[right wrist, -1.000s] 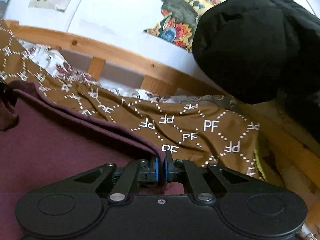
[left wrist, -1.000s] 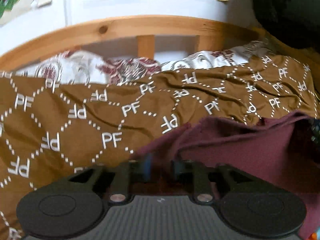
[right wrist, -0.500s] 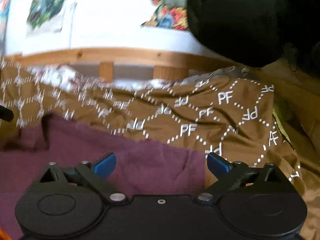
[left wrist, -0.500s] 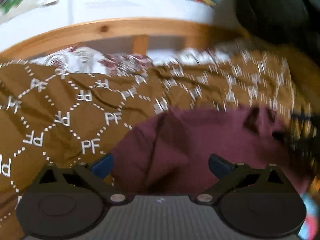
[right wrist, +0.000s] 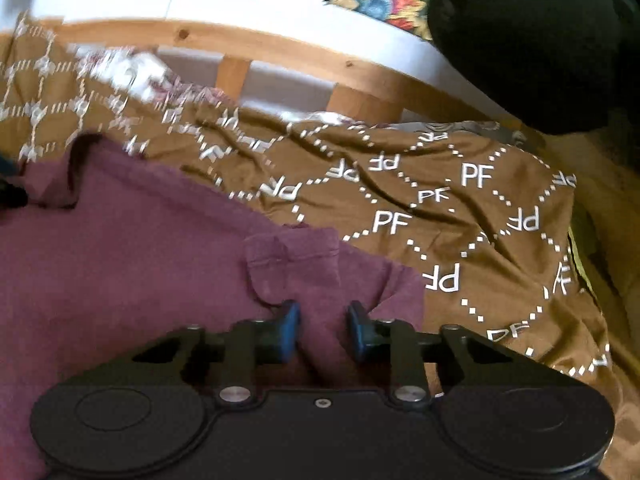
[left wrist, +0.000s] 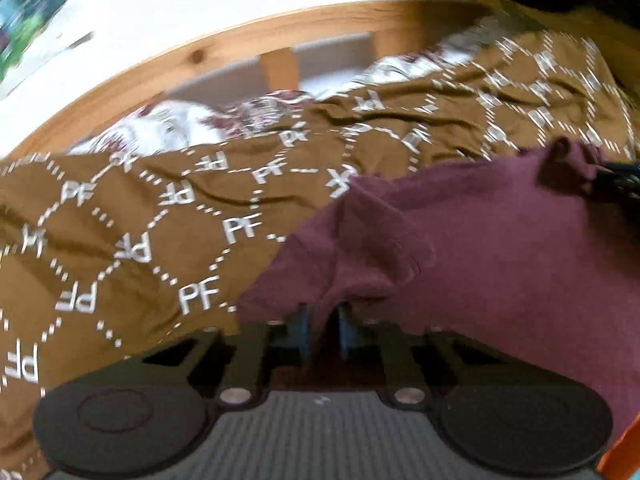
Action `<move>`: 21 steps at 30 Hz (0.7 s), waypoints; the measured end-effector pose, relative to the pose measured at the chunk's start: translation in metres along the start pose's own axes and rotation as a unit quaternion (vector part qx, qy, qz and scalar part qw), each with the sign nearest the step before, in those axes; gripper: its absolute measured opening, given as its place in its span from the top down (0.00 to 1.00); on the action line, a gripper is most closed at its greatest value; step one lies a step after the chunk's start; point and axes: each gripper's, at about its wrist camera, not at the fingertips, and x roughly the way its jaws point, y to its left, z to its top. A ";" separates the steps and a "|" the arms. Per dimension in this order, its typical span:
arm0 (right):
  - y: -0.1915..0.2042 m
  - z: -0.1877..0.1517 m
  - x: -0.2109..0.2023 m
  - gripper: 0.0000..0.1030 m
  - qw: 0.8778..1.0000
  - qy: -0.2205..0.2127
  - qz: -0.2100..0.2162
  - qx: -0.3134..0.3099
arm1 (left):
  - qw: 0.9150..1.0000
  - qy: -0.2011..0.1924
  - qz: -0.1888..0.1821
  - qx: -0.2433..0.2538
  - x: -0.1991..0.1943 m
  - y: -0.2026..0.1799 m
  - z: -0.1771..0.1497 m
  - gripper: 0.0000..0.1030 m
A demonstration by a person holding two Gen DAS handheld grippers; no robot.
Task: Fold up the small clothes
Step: 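Lower the folded hem onto the shirt and open both tools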
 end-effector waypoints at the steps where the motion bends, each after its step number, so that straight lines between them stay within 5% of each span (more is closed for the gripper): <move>1: -0.004 0.002 -0.003 0.87 1.000 -0.010 -0.001 0.015 | 1.000 0.000 0.001 -0.019 0.000 0.006 0.000 0.93; 6: -0.031 0.007 -0.014 0.94 0.993 -0.048 -0.022 0.107 | 0.993 0.009 -0.005 -0.118 0.002 0.037 0.001 0.93; 11: -0.058 -0.002 -0.008 0.93 0.982 -0.018 -0.050 0.179 | 0.987 0.046 -0.016 -0.150 0.014 0.048 -0.004 0.80; 12: -0.061 -0.004 -0.006 0.87 0.981 -0.011 -0.057 0.184 | 0.987 0.045 -0.014 -0.154 0.013 0.049 -0.005 0.76; 14: -0.065 -0.007 -0.006 0.69 0.978 -0.006 -0.067 0.195 | 0.986 0.040 -0.008 -0.161 0.010 0.050 -0.005 0.46; 16: -0.070 -0.009 -0.010 0.55 0.974 -0.014 -0.064 0.216 | 0.985 0.025 -0.003 -0.170 0.007 0.051 -0.005 0.30; 21: -0.065 -0.009 -0.021 0.26 0.976 -0.024 -0.056 0.211 | 0.985 0.033 0.003 -0.167 0.011 0.049 -0.003 0.26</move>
